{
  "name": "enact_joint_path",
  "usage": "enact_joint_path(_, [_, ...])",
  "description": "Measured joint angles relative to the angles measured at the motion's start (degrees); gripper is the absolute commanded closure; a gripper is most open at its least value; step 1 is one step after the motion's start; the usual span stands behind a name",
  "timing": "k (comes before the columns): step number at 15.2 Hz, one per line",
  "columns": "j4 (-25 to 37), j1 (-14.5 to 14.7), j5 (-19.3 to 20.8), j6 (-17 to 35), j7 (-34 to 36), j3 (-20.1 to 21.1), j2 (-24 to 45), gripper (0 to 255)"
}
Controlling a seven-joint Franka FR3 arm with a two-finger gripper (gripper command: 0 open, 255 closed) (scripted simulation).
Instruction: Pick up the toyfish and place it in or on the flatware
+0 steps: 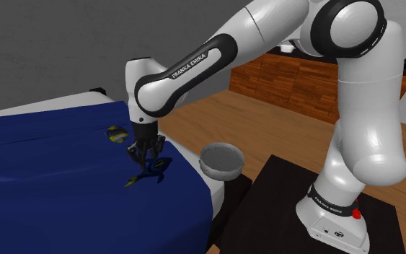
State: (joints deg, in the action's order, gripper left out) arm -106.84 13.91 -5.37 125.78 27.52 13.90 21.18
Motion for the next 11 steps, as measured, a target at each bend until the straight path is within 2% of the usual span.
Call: enact_joint_path(11, [3.3,-0.35,-0.53,-7.21,0.53,0.28,-4.01,255])
